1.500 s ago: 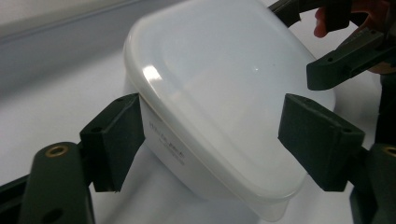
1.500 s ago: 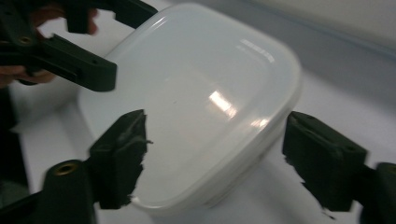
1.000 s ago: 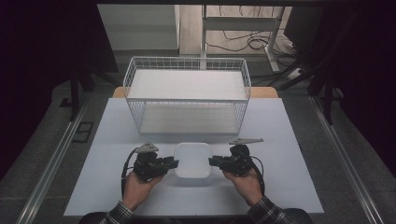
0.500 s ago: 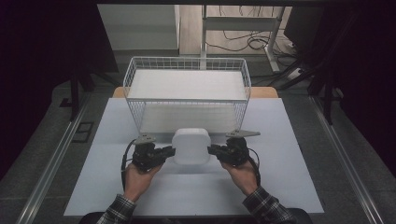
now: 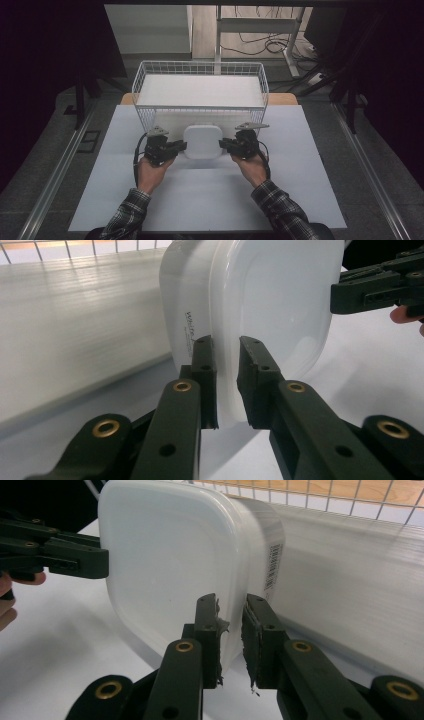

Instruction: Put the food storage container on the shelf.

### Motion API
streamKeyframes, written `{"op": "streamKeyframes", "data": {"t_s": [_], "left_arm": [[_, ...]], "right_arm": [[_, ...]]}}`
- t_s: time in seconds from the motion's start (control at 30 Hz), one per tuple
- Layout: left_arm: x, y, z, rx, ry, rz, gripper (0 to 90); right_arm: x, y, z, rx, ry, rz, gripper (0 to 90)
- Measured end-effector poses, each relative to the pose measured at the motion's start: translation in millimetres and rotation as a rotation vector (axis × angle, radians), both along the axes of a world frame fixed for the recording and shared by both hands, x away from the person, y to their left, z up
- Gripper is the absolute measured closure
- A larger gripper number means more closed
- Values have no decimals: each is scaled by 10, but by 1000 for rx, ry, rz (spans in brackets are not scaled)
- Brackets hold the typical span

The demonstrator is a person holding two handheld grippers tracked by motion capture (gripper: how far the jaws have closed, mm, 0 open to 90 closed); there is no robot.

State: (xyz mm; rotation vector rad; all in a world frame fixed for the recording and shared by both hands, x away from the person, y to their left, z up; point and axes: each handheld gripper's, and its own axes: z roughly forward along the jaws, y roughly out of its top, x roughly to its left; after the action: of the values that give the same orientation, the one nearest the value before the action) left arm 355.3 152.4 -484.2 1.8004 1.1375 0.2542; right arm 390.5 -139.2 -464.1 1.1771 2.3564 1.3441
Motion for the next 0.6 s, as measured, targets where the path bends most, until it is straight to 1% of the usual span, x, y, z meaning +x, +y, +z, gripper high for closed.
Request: {"op": "streamKeyframes", "data": {"t_s": [0.03, 0.13, 0.17, 0.23, 0.33, 0.37, 0.53, 0.6], "left_arm": [[26, -3, -8, 0, 1, 4, 787], [93, 3, -26, 3, 5, 12, 787], [110, 0, -36, -2, 10, 20, 786], [150, 11, -59, 4, 22, 15, 785], [186, -1, -91, -9, 38, 28, 782], [196, 6, -95, -18, 43, 26, 781], [222, 2, -88, -10, 48, 32, 776], [232, 4, -86, -7, 41, 29, 773]], "right_arm": [[30, 7, -13, -1, -5, -3, 763], [100, 28, -45, -6, -1, -13, 761], [118, 36, -54, -5, -1, -14, 761], [149, 46, -68, -7, 5, -18, 760], [189, 54, -93, -14, 8, -23, 759], [198, 51, -95, -6, 13, -23, 758], [209, 66, -74, -18, 16, -22, 754], [217, 67, -73, -20, 11, -19, 749]]}}
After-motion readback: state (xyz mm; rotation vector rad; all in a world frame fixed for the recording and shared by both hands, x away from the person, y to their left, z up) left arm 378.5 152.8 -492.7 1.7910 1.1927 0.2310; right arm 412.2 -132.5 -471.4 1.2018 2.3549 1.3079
